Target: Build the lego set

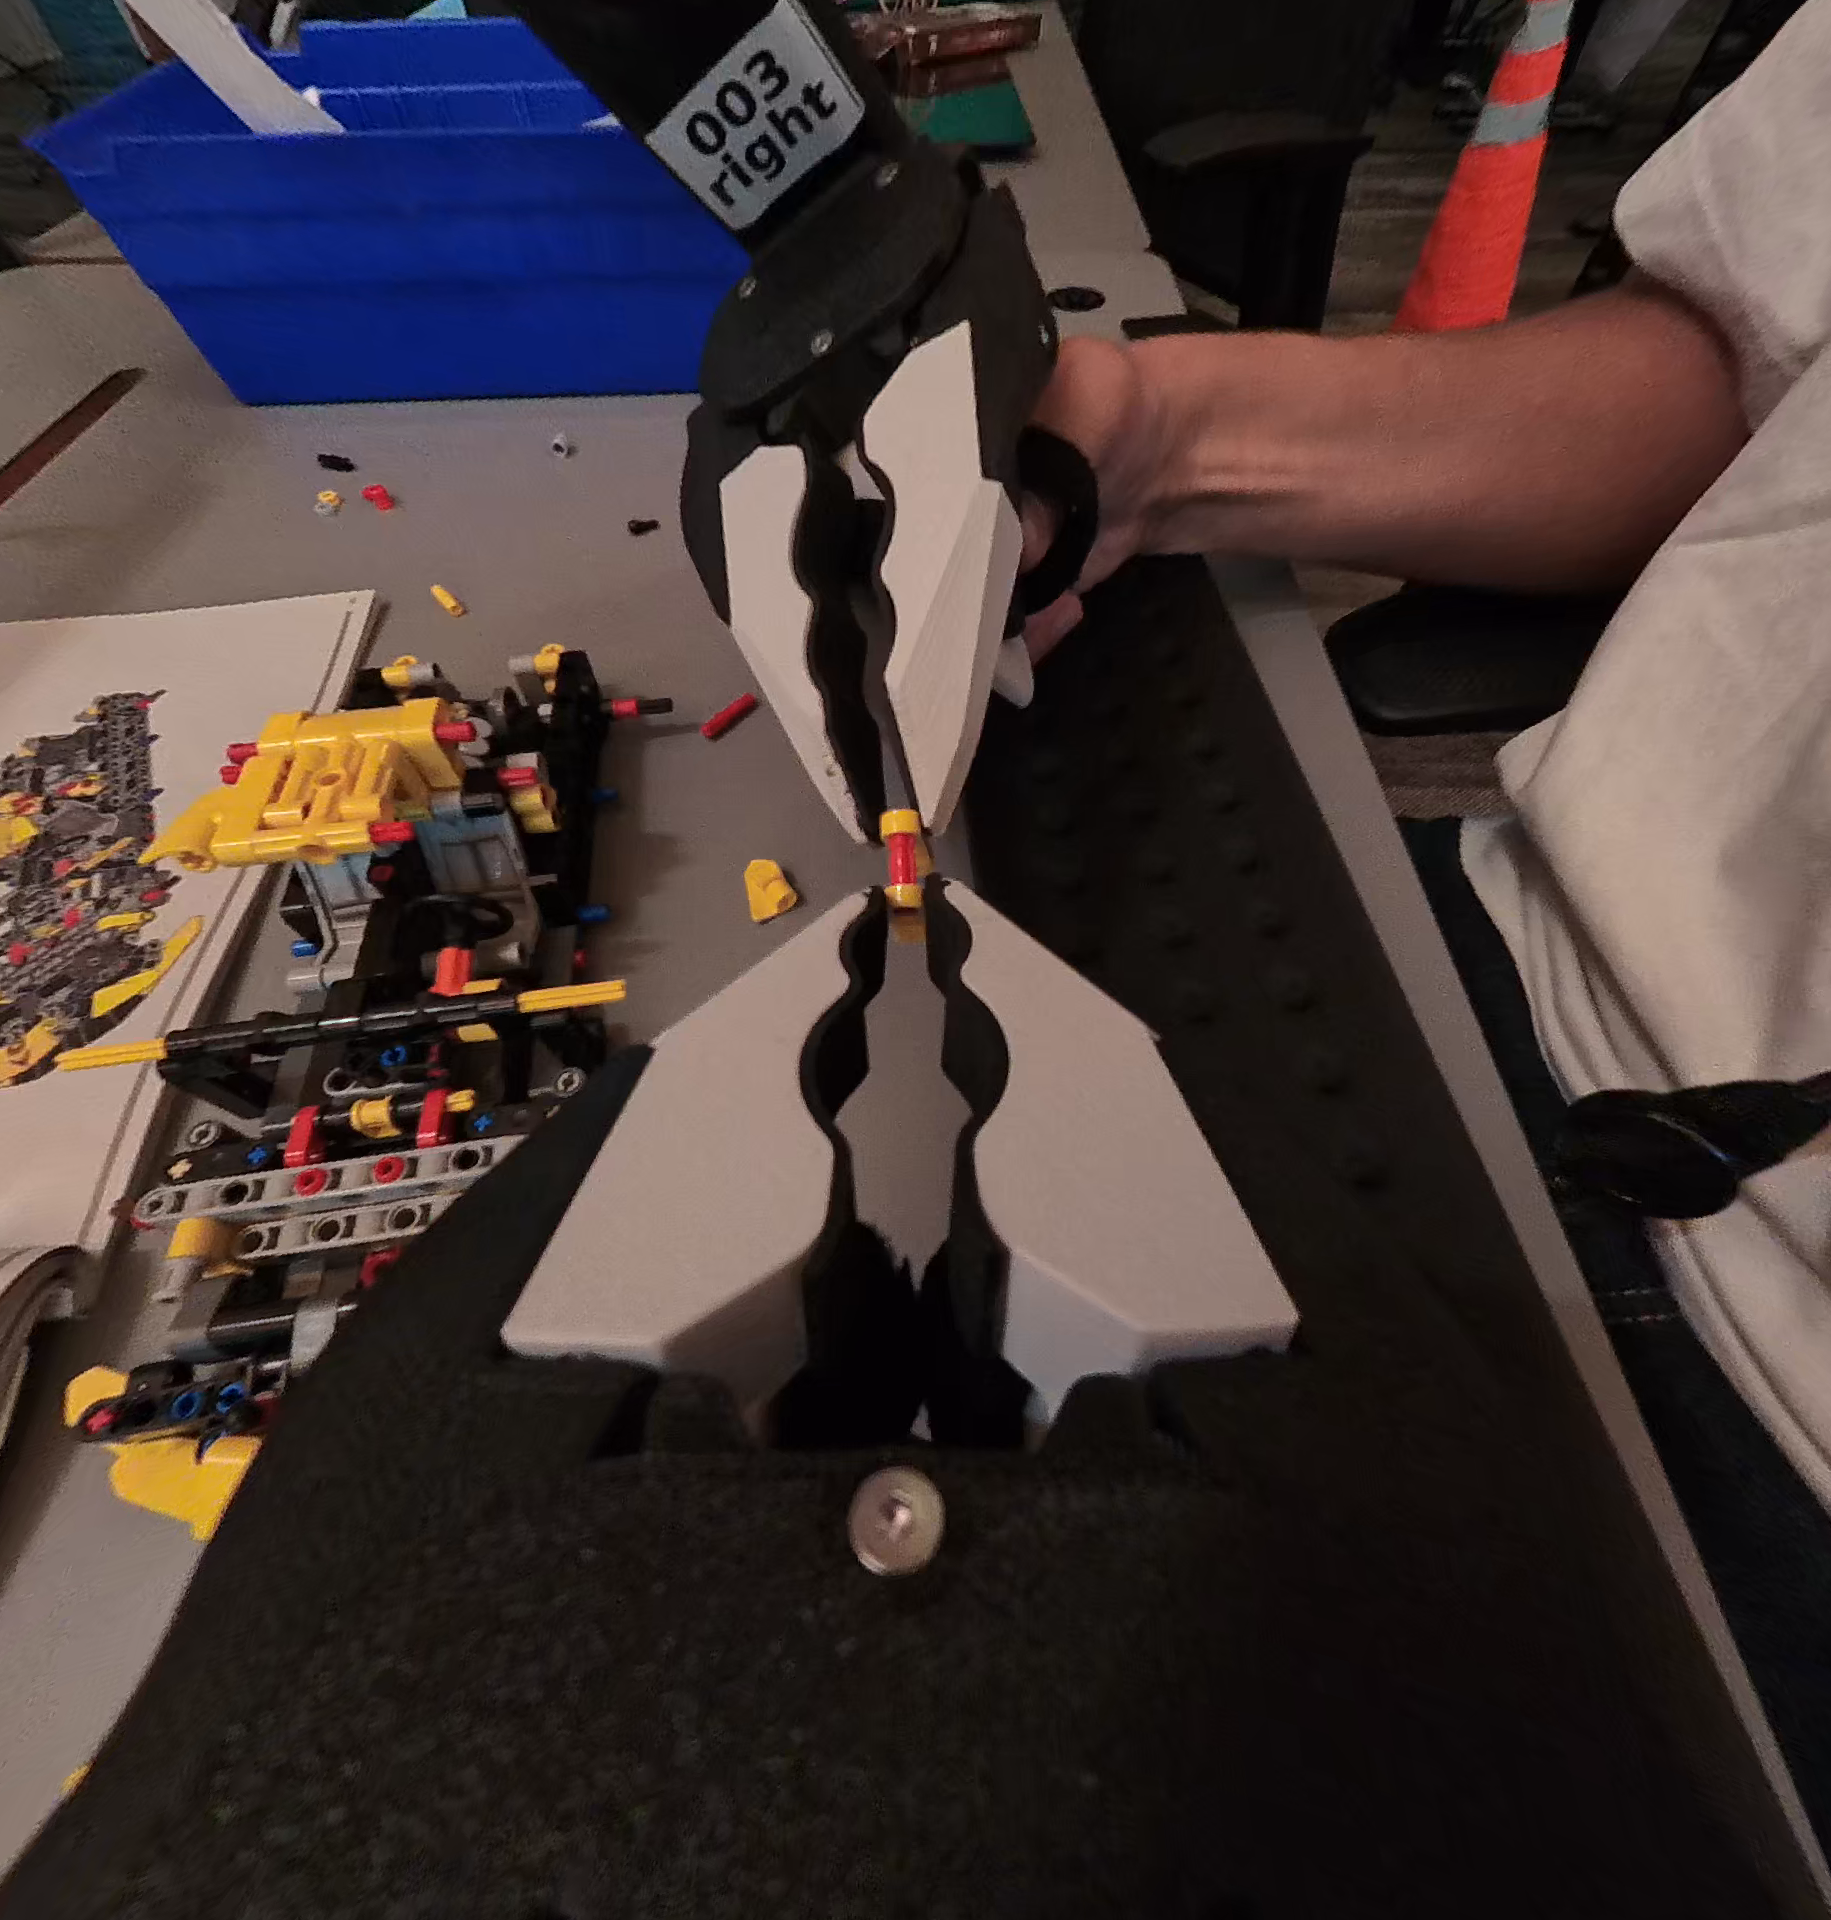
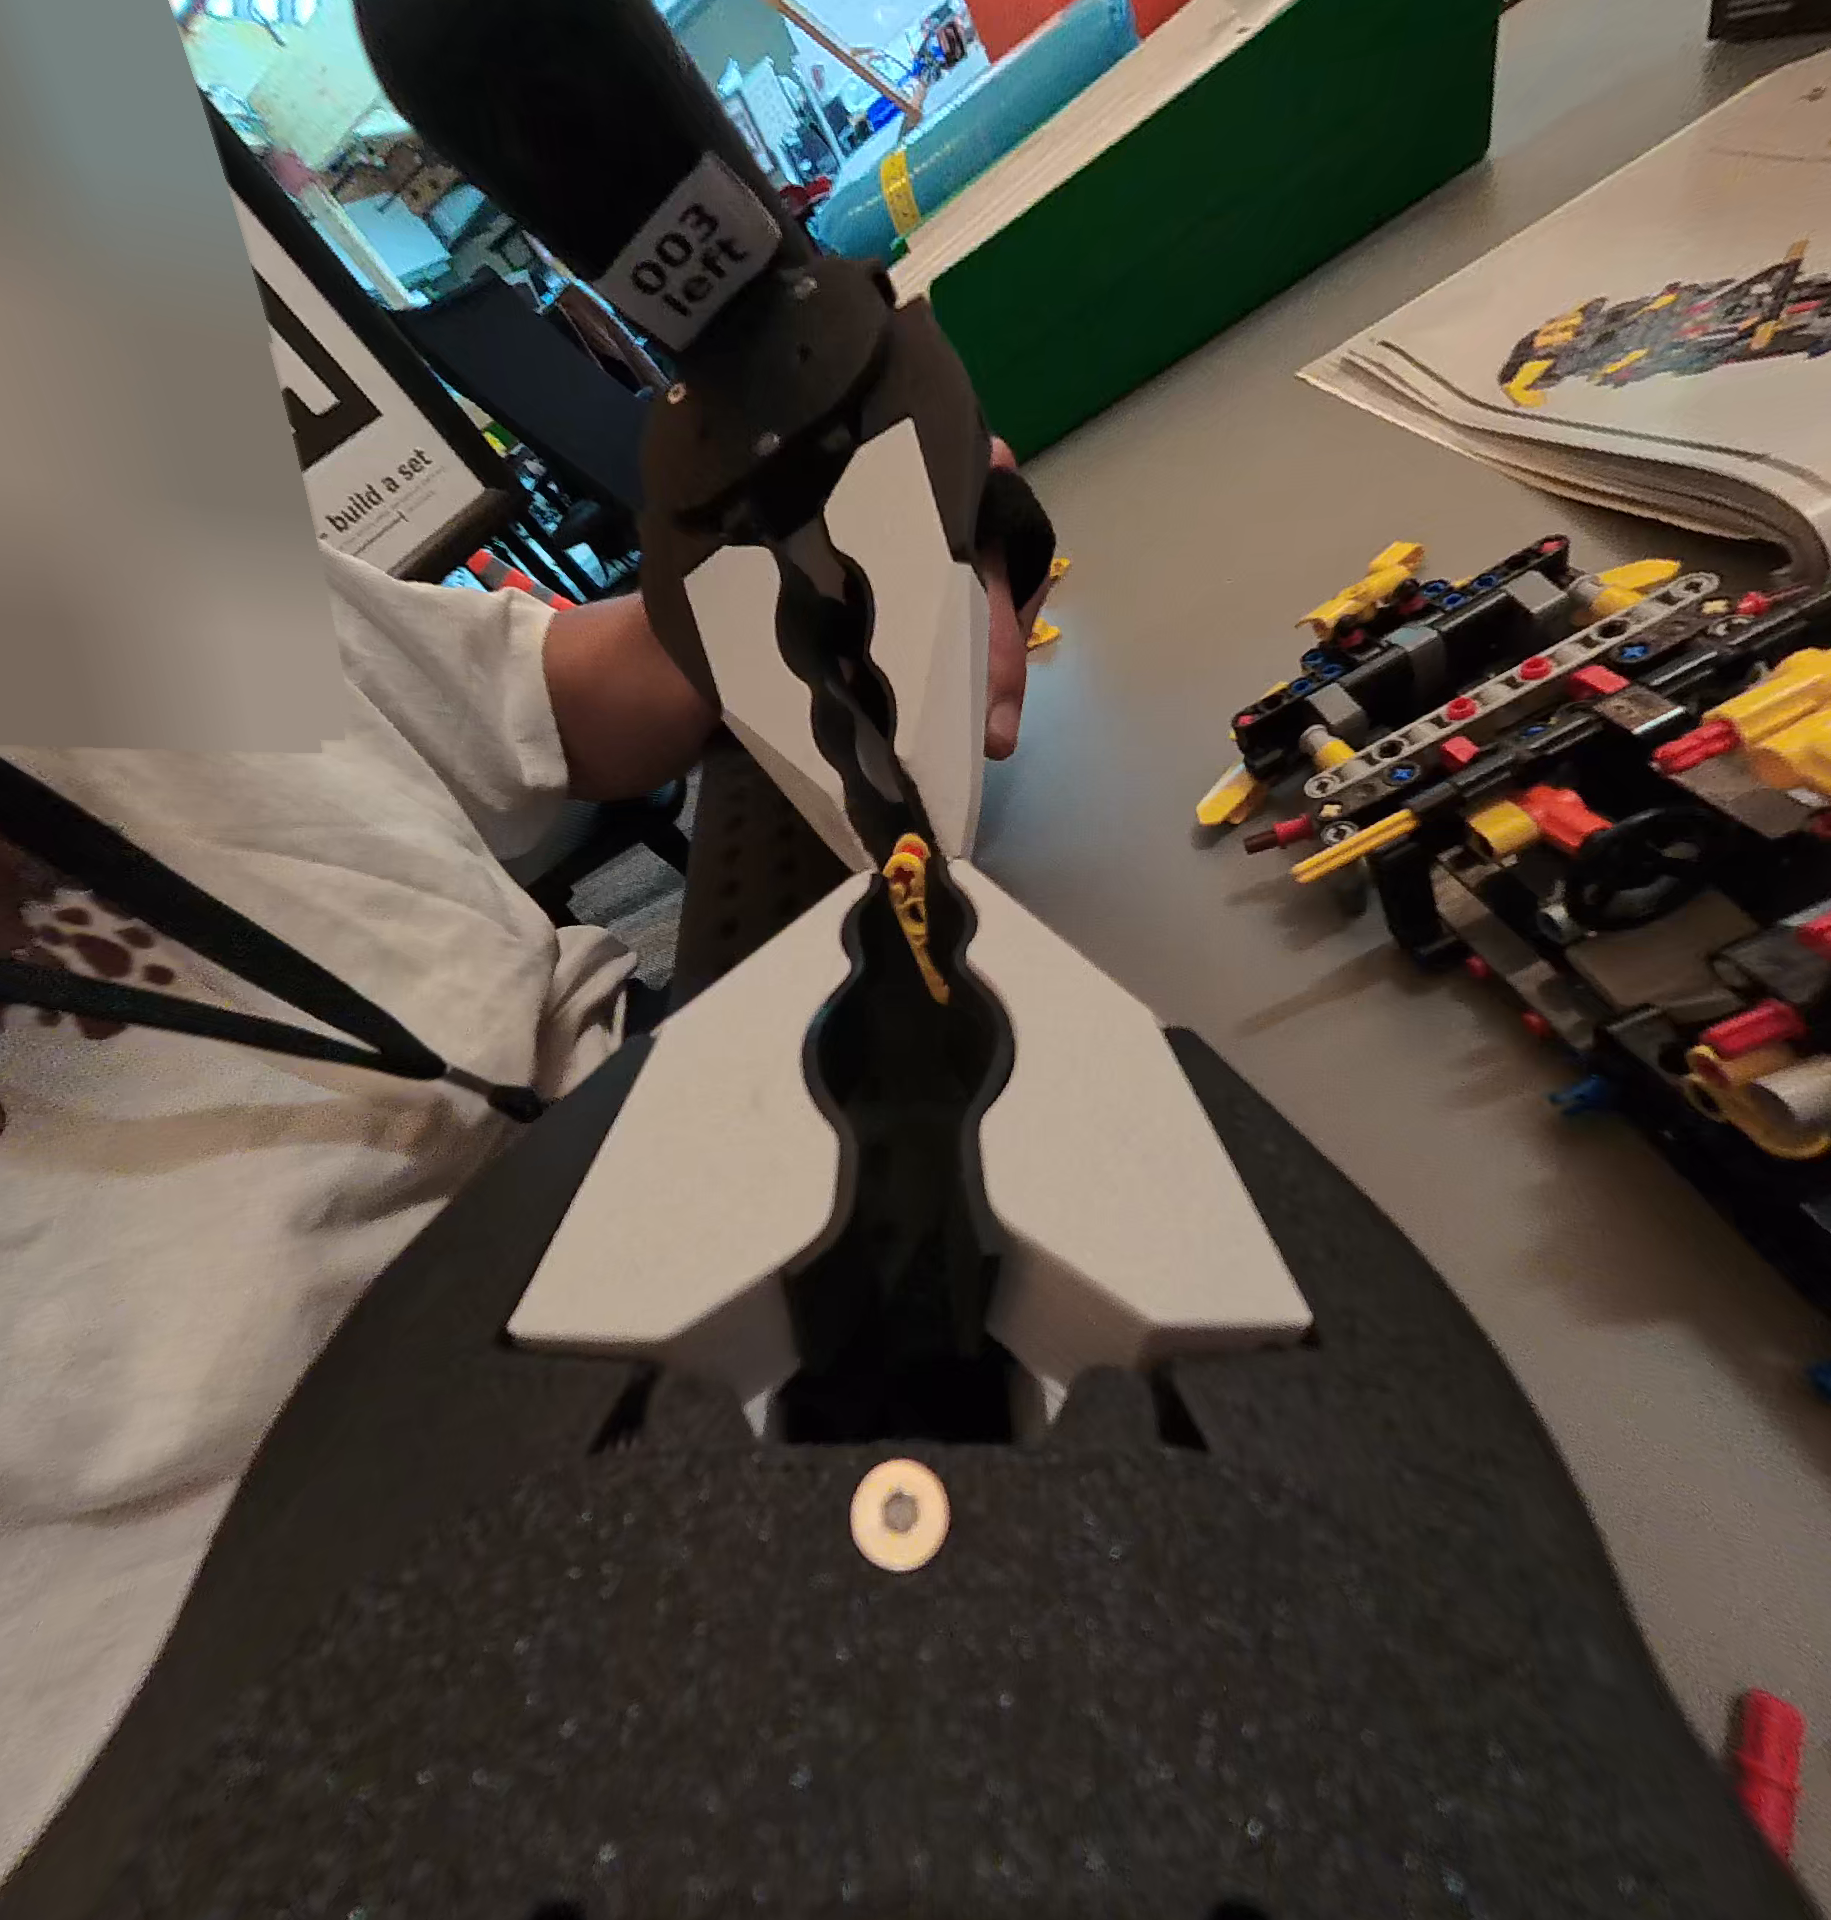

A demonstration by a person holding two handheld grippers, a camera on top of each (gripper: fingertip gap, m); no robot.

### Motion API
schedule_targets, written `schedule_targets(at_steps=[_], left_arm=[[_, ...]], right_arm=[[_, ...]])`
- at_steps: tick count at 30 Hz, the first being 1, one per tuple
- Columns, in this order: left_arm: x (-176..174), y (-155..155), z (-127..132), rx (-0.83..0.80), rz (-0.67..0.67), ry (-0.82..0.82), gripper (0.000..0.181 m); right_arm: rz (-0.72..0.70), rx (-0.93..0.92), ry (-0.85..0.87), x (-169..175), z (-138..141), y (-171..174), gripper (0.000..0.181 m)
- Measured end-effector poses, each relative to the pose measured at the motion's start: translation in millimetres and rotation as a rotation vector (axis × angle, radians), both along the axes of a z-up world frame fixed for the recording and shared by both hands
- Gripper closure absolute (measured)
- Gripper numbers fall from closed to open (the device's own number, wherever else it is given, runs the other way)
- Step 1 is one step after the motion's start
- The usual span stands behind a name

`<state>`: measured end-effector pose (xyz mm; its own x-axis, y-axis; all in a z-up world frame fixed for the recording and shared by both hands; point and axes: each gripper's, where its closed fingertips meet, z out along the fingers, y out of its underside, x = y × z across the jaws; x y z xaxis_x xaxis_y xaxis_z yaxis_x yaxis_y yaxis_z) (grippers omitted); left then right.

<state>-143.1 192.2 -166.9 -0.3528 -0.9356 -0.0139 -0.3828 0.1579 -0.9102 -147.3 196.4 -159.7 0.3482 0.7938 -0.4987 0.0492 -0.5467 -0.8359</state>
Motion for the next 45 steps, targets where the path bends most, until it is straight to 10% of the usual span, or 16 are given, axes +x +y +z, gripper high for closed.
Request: schedule_targets(at_steps=[13,30,36,45], left_arm=[[3.4,-0.3,-14.6,-0.003,0.009,0.049,0.175],[12.0,37.5,5.6,-0.461,0.202,-0.012,0.174],[11.3,44.8,-9.2,-0.347,0.269,0.055,0.174],[13.3,38.1,-17.2,-0.289,0.273,0.091,0.174]], right_arm=[[-0.022,0.043,-0.122,1.2,-13.2,1.2,0.175],[-0.370,0.505,-0.477,33.6,9.5,31.8,0.162],[-0.370,0.232,-0.690,79.8,-36.5,24.2,0.157],[-0.380,-0.131,-0.702,59.5,-79.7,29.1,0.152]])
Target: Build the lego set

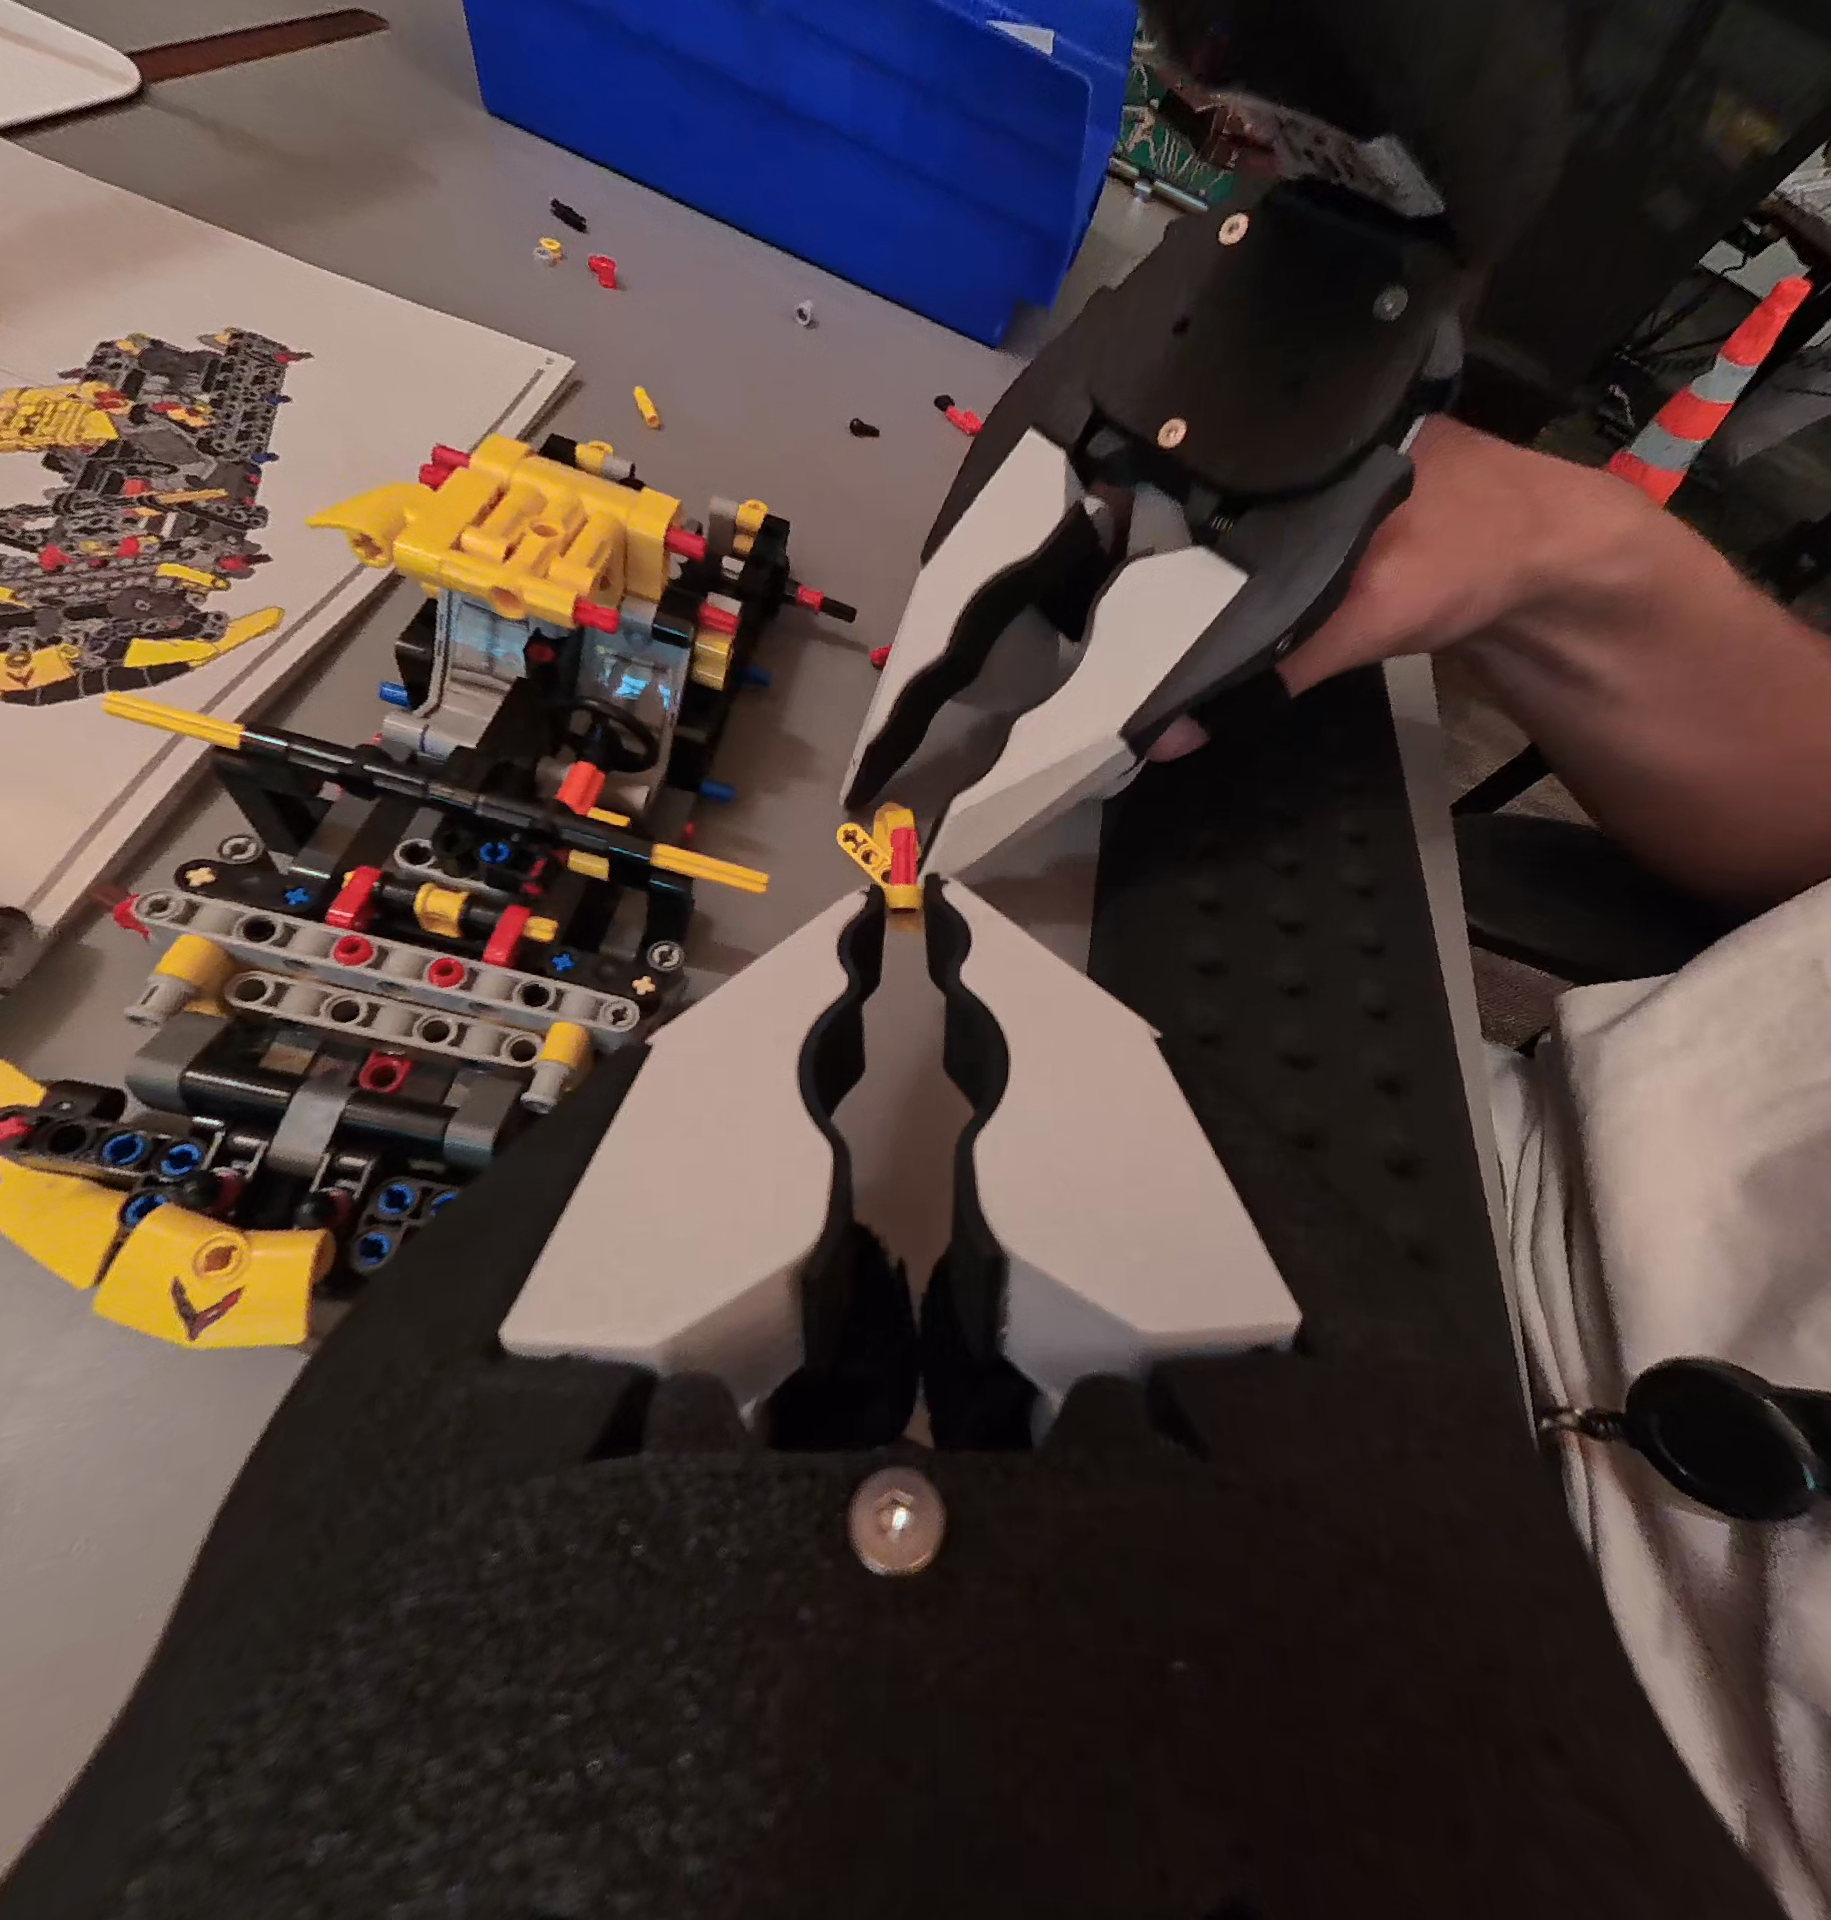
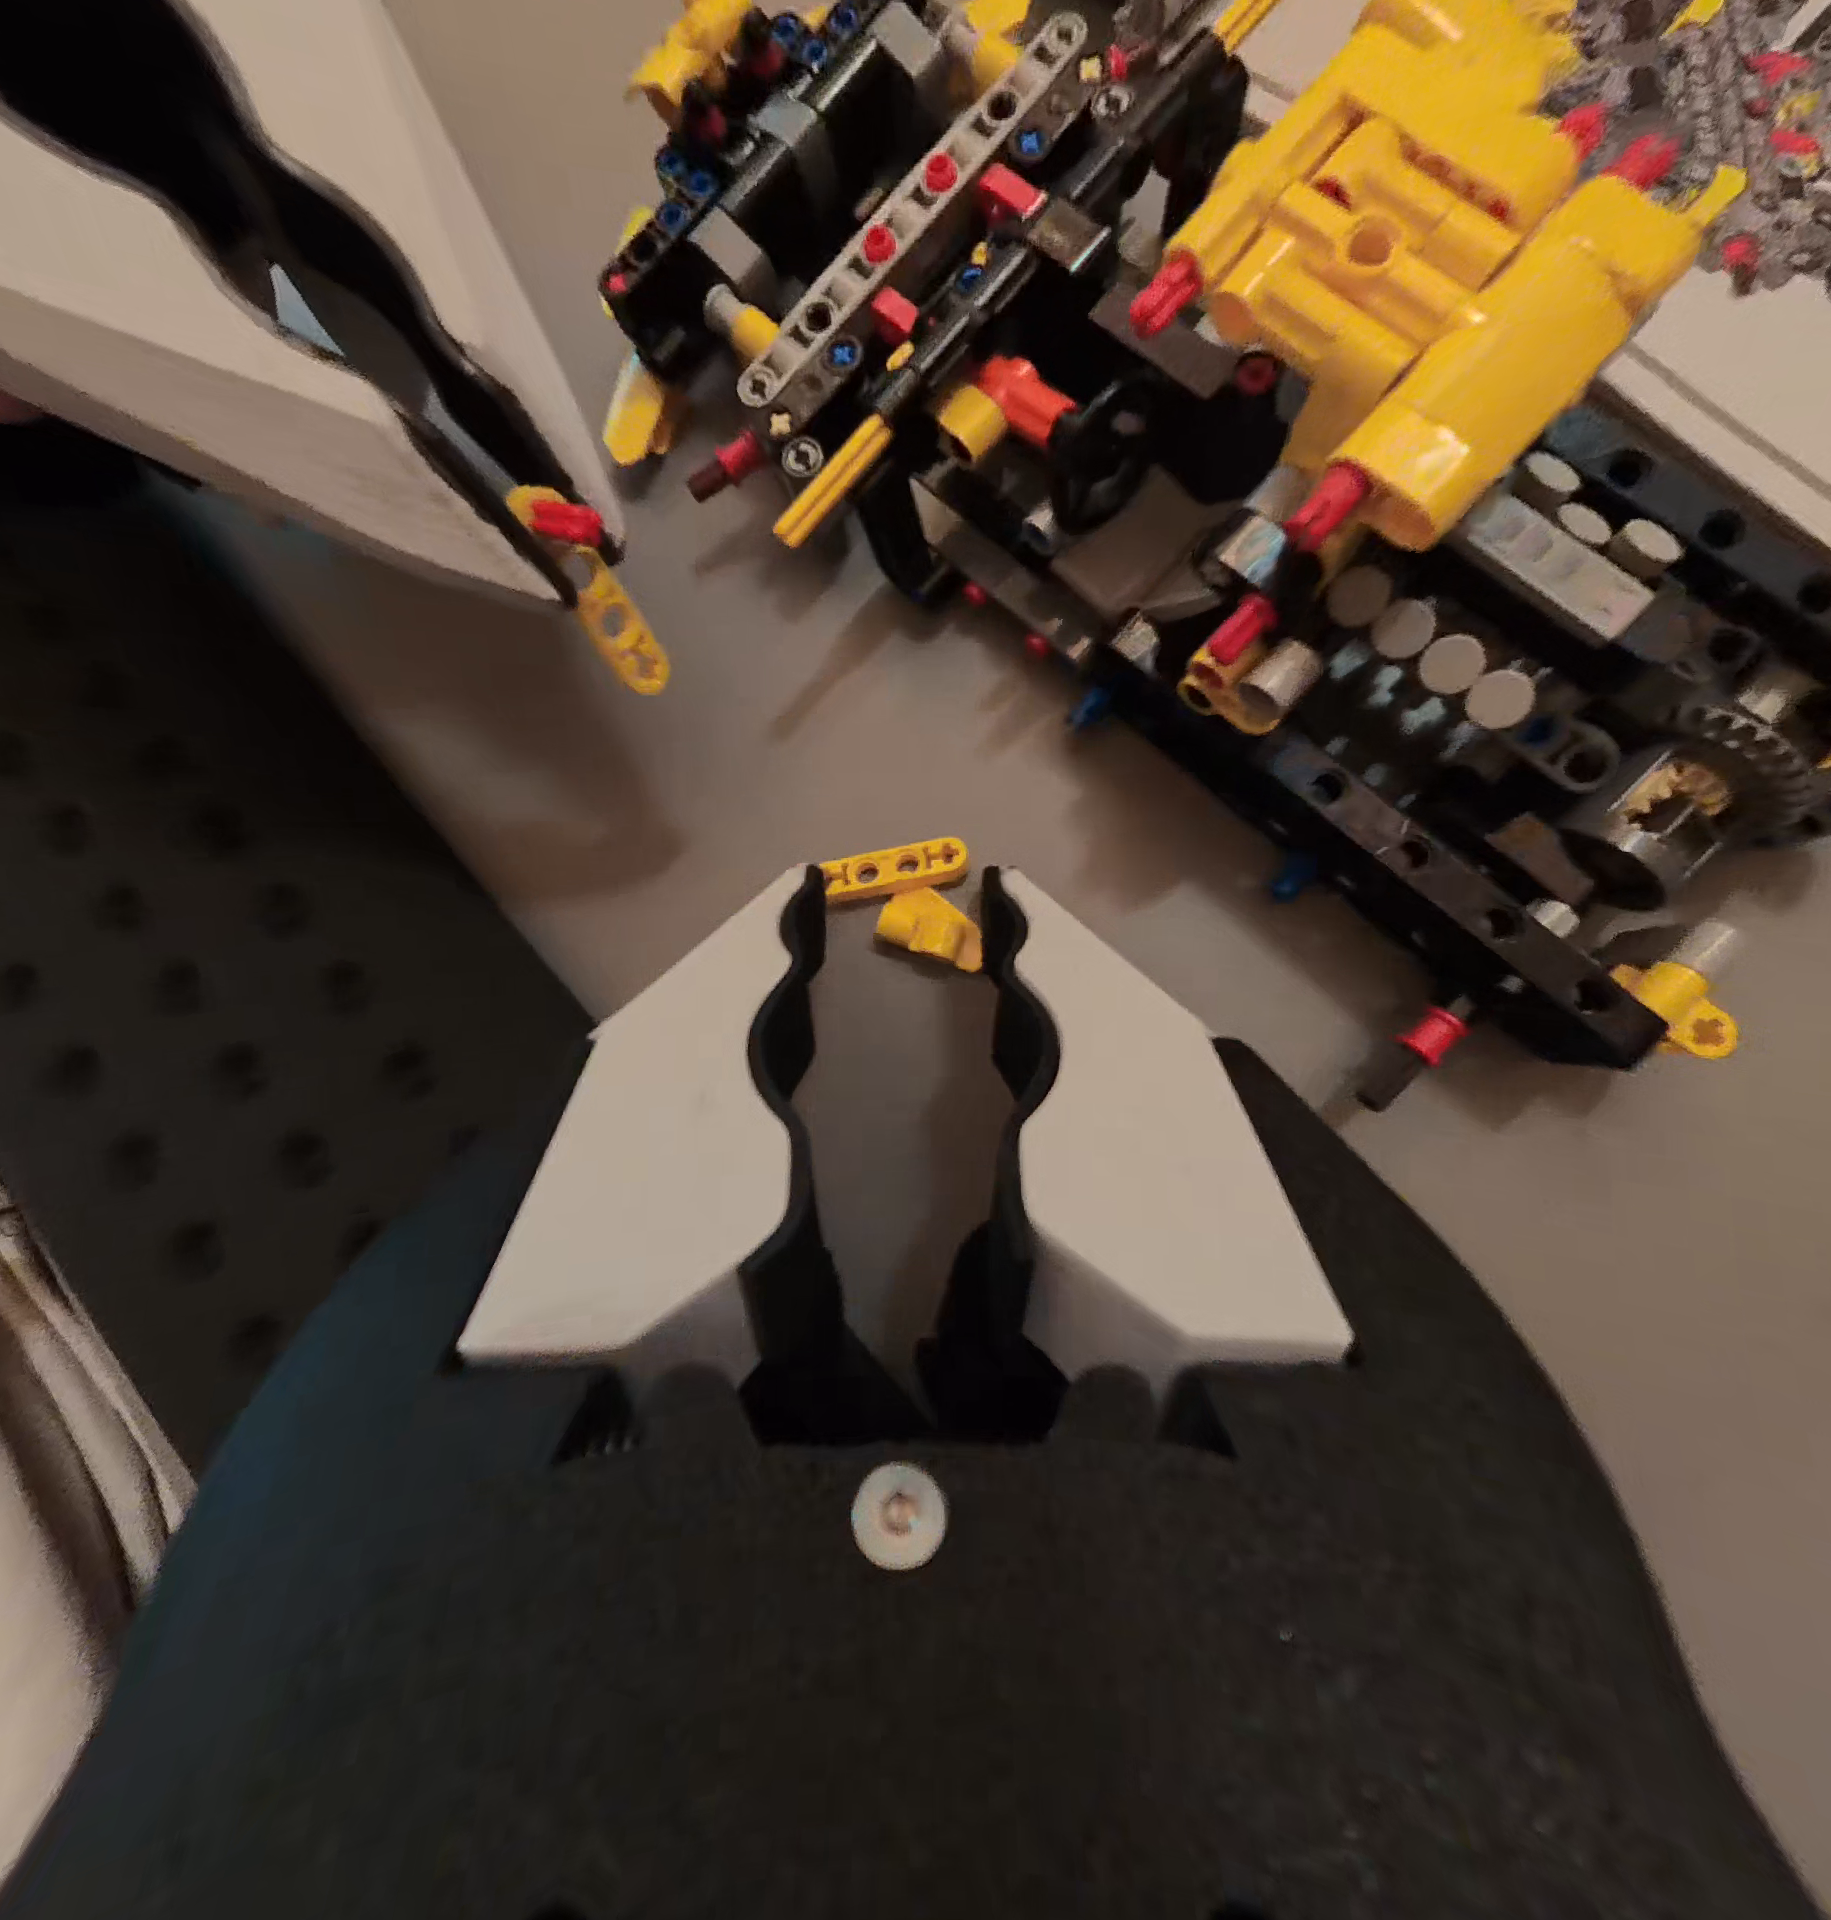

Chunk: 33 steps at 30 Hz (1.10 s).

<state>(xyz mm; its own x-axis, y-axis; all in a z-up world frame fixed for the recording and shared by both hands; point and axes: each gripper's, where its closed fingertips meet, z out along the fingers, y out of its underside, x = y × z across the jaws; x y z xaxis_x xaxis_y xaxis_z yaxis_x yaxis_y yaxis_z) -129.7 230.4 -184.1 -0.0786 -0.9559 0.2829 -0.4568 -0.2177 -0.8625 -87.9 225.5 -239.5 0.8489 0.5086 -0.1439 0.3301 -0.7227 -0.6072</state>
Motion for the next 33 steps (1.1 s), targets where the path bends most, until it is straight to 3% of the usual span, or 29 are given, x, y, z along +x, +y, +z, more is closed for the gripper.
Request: schedule_targets(at_steps=[7,13,17,21,24,27,33], left_arm=[[-1.5,1.5,-0.1,-0.004,0.007,0.009,0.174],[-3.5,11.1,-0.9,-0.011,0.047,0.016,0.174],[-3.3,8.7,-2.1,-0.013,0.034,0.020,0.174],[-3.6,2.9,2.3,-0.035,-0.002,-0.008,0.174],[-4.3,-1.7,12.5,-0.049,-0.035,-0.060,0.174],[-4.8,-10.0,19.3,-0.071,-0.085,-0.102,0.174],[-5.5,-26.7,27.2,-0.031,-0.183,-0.197,0.174]], right_arm=[[0.094,0.012,-0.028,-26.8,-2.8,1.8,0.155],[0.129,0.034,-0.186,-20.1,-4.8,-3.0,0.155],[0.146,0.059,-0.183,-27.1,-5.1,-0.7,0.174],[0.169,0.062,-0.177,-27.0,-5.0,-1.1,0.174],[0.138,0.158,0.011,-24.5,19.4,6.4,0.174],[0.206,0.405,0.450,-36.9,91.4,1.1,0.175],[0.326,0.333,0.538,-48.0,82.0,-16.0,0.175]])
